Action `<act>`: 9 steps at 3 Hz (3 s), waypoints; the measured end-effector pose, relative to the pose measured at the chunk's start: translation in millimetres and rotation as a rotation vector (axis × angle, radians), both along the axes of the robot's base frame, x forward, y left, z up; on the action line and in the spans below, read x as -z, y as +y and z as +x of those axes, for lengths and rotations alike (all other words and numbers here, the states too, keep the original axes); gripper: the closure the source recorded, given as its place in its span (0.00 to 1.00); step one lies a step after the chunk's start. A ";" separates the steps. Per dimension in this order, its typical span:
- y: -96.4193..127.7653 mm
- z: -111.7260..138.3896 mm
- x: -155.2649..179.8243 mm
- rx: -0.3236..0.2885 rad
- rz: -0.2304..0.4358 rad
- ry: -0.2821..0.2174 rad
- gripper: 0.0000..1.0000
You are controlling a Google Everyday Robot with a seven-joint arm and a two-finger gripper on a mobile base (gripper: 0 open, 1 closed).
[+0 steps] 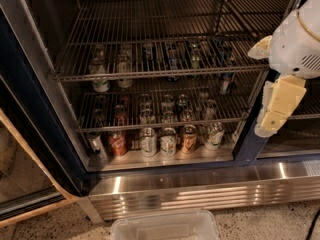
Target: Pick 7up can from middle shelf of fridge
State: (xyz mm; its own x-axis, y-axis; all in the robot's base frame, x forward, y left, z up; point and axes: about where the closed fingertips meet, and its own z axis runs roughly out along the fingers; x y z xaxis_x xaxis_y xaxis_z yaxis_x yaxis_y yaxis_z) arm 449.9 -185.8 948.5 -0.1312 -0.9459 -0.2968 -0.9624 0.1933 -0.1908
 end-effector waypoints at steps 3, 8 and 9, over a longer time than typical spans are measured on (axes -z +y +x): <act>61.5 24.9 47.7 -0.114 0.124 -0.032 0.00; 147.0 40.9 90.1 -0.140 0.357 -0.172 0.00; 180.1 41.6 101.8 -0.191 0.411 -0.176 0.00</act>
Offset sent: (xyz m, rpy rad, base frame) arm 0.0296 0.0651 -0.0512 0.0764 -0.0068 0.1347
